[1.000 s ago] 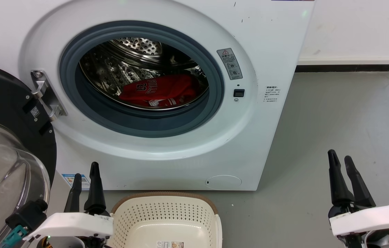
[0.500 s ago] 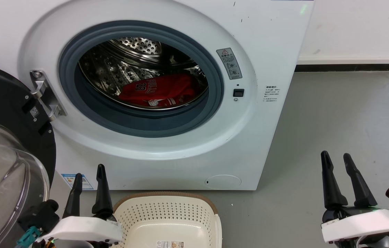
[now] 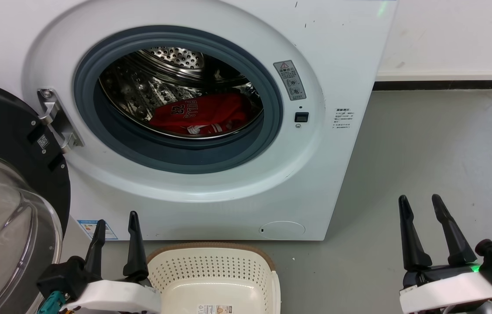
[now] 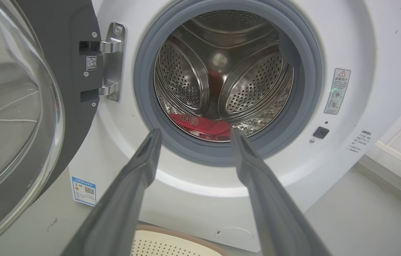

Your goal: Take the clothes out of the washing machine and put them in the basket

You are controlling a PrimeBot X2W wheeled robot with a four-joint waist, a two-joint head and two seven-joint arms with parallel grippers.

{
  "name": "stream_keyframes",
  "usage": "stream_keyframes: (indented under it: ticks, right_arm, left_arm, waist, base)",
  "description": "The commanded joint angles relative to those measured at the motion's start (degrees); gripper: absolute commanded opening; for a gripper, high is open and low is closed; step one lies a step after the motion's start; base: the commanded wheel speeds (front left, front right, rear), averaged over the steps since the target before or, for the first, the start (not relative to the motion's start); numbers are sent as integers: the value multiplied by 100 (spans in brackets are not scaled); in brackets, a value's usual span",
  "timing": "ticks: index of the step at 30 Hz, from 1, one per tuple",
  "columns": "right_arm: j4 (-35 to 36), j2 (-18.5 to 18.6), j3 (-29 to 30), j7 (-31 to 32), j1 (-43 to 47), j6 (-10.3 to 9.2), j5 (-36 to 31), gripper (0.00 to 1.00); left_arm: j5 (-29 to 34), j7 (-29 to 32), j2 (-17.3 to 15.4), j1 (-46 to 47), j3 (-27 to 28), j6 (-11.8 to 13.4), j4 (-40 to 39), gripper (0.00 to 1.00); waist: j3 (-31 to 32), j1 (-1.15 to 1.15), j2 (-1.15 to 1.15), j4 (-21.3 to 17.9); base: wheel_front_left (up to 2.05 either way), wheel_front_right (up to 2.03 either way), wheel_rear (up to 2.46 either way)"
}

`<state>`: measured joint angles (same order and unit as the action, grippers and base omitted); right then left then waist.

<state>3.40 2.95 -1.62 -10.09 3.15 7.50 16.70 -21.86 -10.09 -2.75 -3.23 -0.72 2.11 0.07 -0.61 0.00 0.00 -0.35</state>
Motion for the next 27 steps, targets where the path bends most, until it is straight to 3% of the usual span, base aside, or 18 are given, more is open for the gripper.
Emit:
stream_keyframes:
  ticks: [1, 27]
  right_arm:
    - [74, -7, -20, -49, 30, -2, -143, 100]
    - [269, -12, -177, -360, 239, -2, -1398, 100]
  left_arm:
    - [128, -50, -15, -30, -6, 32, -56, 100]
    - [1273, -362, -17, -224, -94, 117, -31, 100]
  waist:
    - [-1, 0, 0, -1]
    - [-19, 0, 0, -35]
  base:
    - [0, 0, 0]
    - [0, 0, 0]
